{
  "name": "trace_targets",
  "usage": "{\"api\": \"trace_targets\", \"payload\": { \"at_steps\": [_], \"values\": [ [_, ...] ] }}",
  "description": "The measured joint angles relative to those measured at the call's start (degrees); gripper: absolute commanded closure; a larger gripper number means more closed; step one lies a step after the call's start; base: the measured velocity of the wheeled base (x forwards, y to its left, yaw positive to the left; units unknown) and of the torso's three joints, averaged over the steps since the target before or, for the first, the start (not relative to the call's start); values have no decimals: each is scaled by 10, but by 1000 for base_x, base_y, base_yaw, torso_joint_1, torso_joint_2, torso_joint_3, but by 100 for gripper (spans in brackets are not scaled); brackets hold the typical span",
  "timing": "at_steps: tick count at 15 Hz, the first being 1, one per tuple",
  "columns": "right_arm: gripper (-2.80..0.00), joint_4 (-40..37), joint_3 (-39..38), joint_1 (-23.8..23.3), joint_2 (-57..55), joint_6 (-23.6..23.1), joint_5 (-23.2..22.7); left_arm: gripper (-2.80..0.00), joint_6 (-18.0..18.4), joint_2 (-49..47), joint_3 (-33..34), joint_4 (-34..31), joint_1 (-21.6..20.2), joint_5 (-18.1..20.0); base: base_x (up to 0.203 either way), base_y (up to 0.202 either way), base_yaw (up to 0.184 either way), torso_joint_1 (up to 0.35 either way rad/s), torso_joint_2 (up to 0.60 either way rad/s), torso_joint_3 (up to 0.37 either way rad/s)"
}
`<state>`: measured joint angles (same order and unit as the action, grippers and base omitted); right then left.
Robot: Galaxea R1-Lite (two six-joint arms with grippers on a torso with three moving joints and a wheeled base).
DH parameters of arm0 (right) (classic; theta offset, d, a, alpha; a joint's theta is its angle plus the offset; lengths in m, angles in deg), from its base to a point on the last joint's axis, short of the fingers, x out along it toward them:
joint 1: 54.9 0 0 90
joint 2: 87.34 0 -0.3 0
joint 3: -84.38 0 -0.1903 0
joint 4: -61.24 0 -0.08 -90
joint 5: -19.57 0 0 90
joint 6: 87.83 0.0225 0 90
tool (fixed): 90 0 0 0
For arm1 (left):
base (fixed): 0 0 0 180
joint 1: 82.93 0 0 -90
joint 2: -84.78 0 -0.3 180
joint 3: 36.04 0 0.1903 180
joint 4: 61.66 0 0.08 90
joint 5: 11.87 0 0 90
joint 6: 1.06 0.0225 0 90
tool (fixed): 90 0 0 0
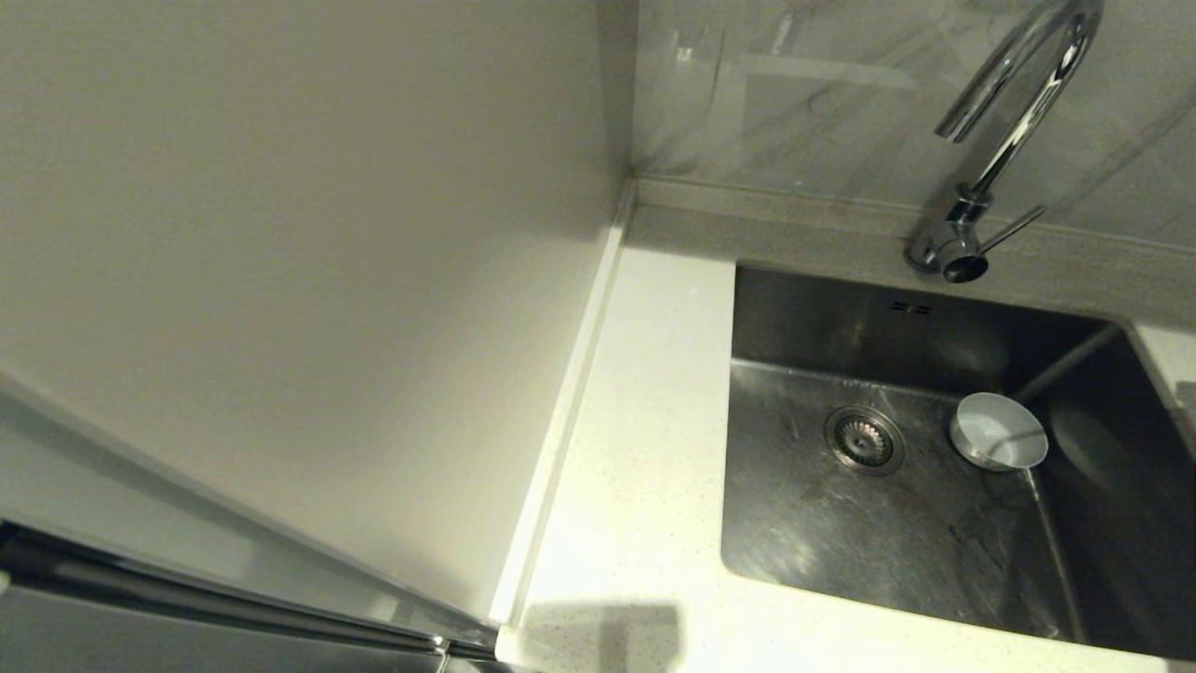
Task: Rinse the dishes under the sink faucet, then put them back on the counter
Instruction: Put a bowl into the sink
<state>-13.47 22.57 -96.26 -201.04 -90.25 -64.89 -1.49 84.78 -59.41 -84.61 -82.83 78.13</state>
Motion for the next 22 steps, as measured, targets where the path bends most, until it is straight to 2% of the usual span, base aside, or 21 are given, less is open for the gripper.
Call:
{"api": "trace_targets", "payload": {
  "at_steps": [8,13,16,22],
  "values": [
    [0,-1,-6,0,3,-5,-5,0,0,0,0,0,0,0,0,0,0,0,0,0],
    [0,0,-30,13,28,-77,-52,0,0,0,0,0,0,0,0,0,0,0,0,0],
    [0,0,-66,46,55,-86,-59,0,0,0,0,0,0,0,0,0,0,0,0,0],
    [0,0,-144,170,138,-84,-61,0,0,0,0,0,0,0,0,0,0,0,0,0]
  ]
}}
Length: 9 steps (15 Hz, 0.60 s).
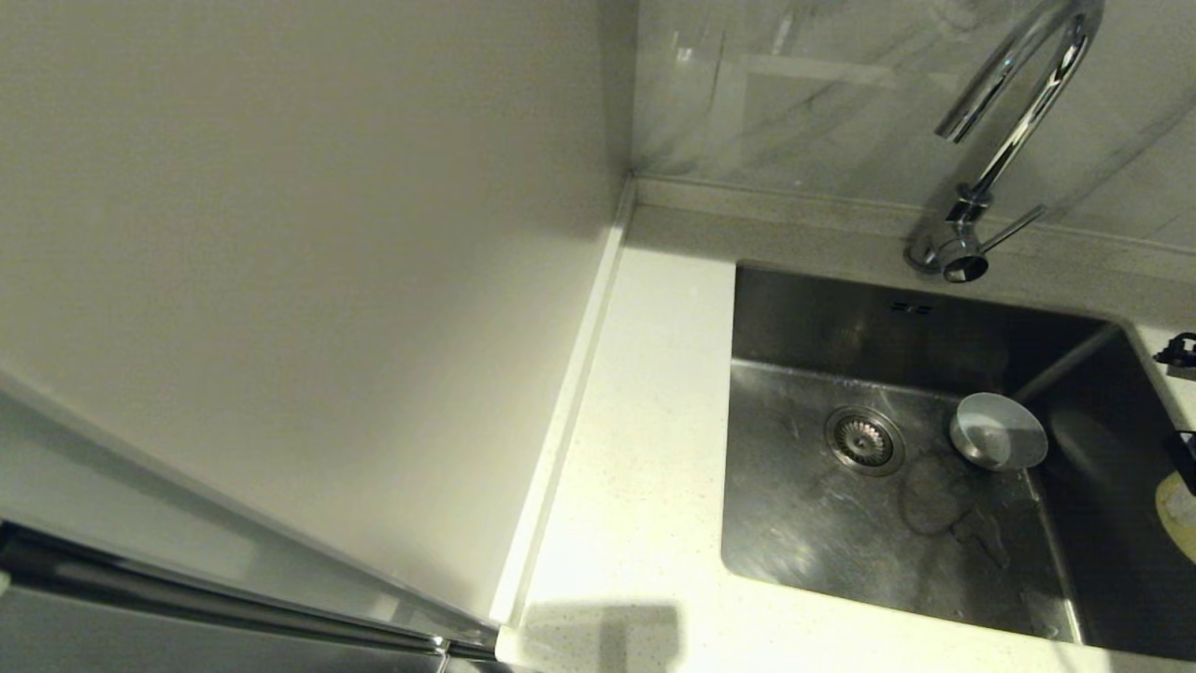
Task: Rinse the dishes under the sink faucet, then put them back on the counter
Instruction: Put a bowl into the sink
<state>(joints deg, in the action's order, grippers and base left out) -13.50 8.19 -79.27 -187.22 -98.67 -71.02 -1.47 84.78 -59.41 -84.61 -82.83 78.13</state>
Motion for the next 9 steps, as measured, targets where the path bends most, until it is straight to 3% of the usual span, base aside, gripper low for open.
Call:
{"api": "trace_targets", "payload": {
  "at_steps": [6,9],
  "values": [
    [0,13,-126,92,70,0,1,0,0,0,0,0,0,0,0,0,0,0,0,0],
    [0,119,-180,118,71,-2,6,0,0,0,0,0,0,0,0,0,0,0,0,0]
  ]
}}
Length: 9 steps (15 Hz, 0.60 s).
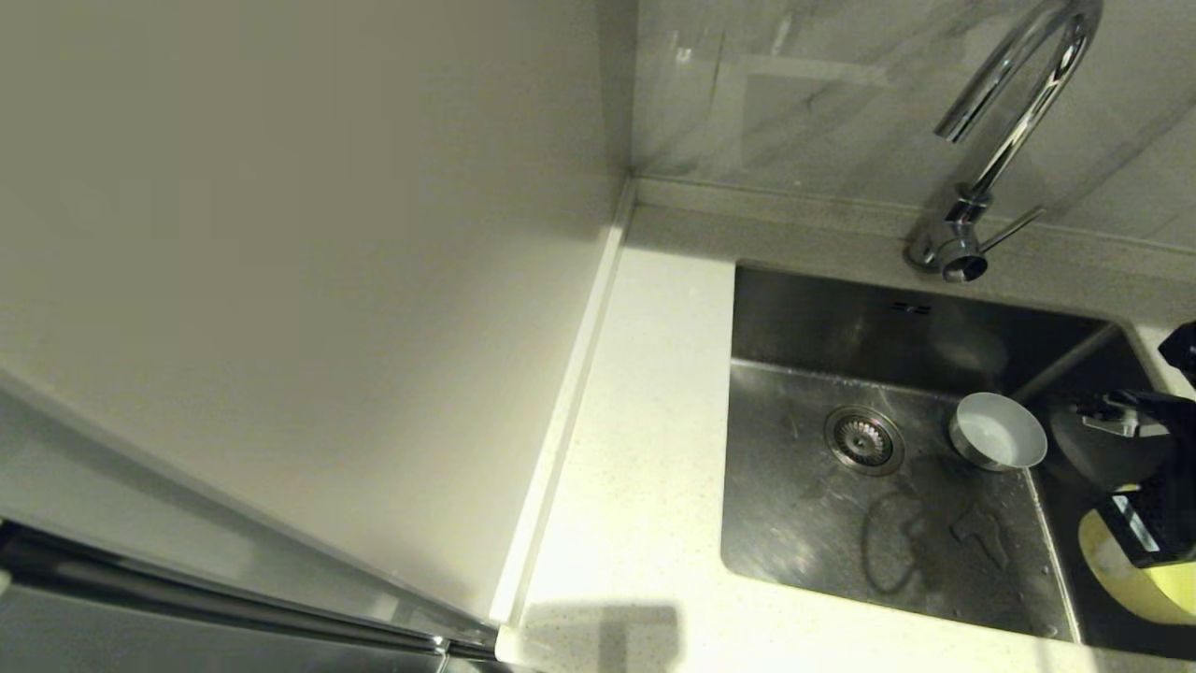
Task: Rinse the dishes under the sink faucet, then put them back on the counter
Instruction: Put a bowl into the sink
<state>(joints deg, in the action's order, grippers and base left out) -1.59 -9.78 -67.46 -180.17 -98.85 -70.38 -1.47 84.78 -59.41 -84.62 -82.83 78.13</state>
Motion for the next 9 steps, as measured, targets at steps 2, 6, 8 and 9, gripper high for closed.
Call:
{"api": "trace_targets", "payload": {
  "at_steps": [2,6,8,9],
  "values": [
    [0,85,-25,17,-13,0,6,0,0,0,0,0,0,0,0,0,0,0,0,0],
    [0,168,-50,29,-50,1,14,0,0,0,0,0,0,0,0,0,0,0,0,0],
    [0,212,-67,29,-71,1,25,0,0,0,0,0,0,0,0,0,0,0,0,0],
    [0,231,-73,29,-83,1,31,0,0,0,0,0,0,0,0,0,0,0,0,0]
  ]
}}
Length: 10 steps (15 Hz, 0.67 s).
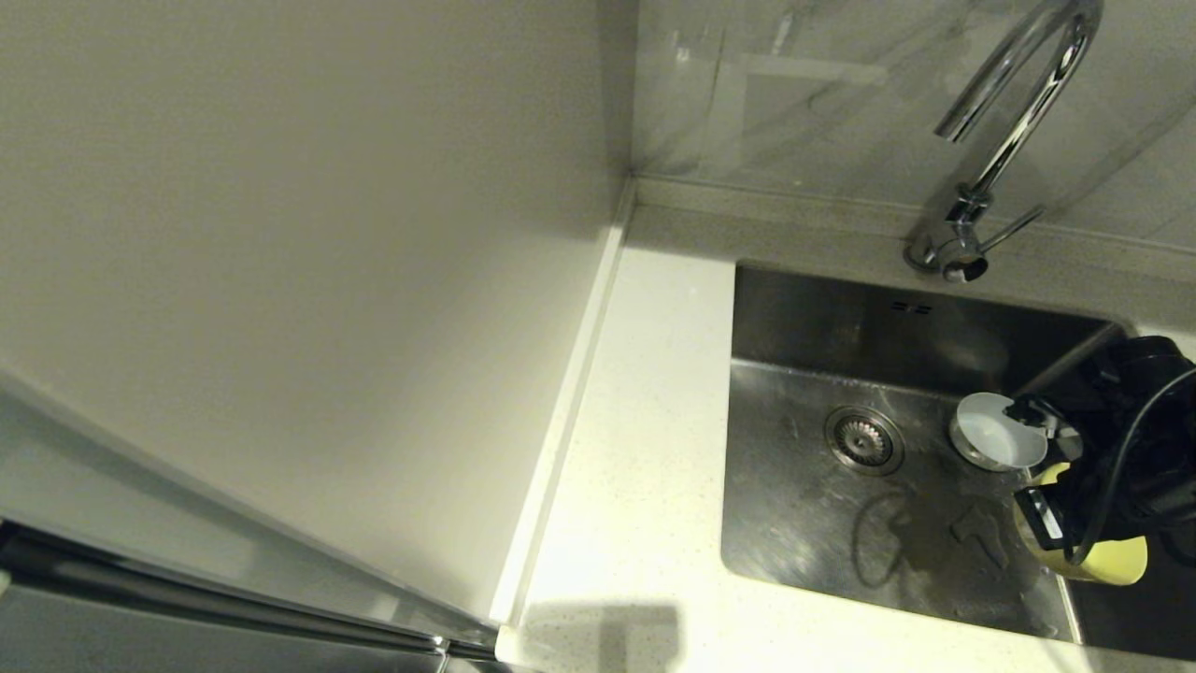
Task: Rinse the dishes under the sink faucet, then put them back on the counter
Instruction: Put a bowl into the sink
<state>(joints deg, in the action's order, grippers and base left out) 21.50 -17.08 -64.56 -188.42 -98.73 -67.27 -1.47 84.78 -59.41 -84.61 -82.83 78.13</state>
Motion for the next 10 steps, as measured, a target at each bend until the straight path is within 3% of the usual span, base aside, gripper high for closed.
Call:
{"api": "trace_targets", "payload": {
  "at_steps": [7,10],
  "values": [
    [0,141,-5,-4,-96,0,33,0,0,0,0,0,0,0,0,0,0,0,0,0],
    [0,150,11,-9,-126,0,35,0,0,0,0,0,0,0,0,0,0,0,0,0]
  ]
}}
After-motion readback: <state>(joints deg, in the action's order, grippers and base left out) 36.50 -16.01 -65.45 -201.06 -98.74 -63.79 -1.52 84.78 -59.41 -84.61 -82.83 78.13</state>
